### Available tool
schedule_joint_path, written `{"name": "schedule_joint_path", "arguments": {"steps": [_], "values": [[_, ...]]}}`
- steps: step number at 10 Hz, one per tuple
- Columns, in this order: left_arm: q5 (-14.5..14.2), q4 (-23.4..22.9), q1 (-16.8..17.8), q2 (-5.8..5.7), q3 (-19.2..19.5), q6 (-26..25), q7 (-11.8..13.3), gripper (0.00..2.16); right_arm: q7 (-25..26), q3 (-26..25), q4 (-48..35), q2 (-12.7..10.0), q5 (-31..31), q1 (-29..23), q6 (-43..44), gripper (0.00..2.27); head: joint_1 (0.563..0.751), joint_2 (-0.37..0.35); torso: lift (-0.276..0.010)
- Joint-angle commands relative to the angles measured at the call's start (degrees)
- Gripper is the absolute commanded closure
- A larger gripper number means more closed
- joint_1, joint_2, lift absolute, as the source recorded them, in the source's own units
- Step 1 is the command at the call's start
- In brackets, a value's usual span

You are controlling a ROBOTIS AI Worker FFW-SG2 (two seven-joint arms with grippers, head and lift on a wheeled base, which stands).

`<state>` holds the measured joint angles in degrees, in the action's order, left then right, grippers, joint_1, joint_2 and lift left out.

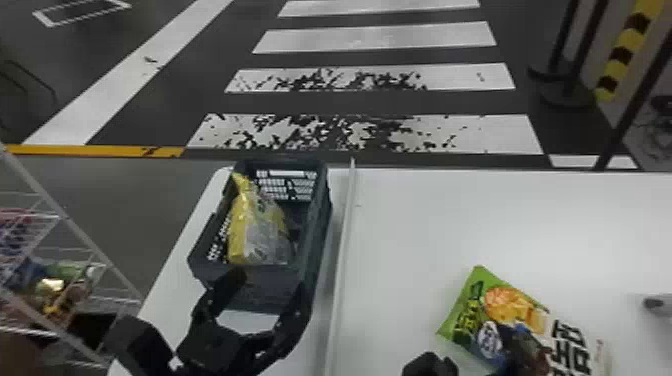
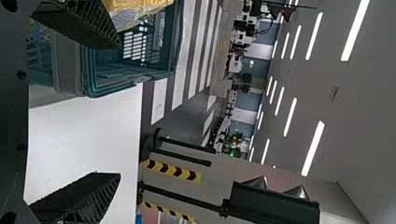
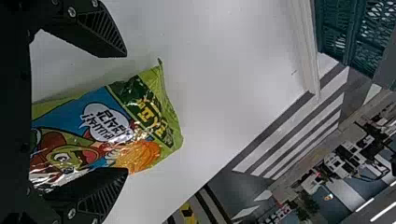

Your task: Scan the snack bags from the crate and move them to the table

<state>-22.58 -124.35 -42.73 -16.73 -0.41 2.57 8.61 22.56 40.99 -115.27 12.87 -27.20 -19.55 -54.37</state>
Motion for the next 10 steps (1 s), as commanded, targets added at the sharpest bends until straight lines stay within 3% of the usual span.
{"name": "schedule_joint_path", "arguments": {"steps": [1,3,8,9,10], "values": [[-0.63,0.60,0.11,0.12,0.50,0.28,0.62,0.01,0.38,1.20,1.72,-0.47,-0.58,1.71,-1.49,0.13,0.695,0.156,-0.095],[-2.03,2.27,0.11,0.29,1.20,1.87,2.56,0.01,0.38,1.73,4.88,-1.44,-0.49,3.64,-1.67,0.13,0.695,0.161,-0.095],[-2.12,2.80,0.11,0.38,1.64,3.27,2.64,0.01,0.12,1.81,9.36,-1.26,-0.40,6.98,-1.67,0.15,0.695,0.175,-0.095],[-2.12,2.62,0.28,0.38,1.55,3.27,2.64,0.01,0.12,1.64,9.54,-1.00,-0.66,6.98,-2.02,0.29,0.695,0.170,-0.095],[-2.12,2.62,0.46,0.55,1.55,3.27,2.73,0.01,0.03,1.64,9.54,-0.91,-0.93,7.33,-3.95,0.75,0.695,0.162,-0.095]]}}
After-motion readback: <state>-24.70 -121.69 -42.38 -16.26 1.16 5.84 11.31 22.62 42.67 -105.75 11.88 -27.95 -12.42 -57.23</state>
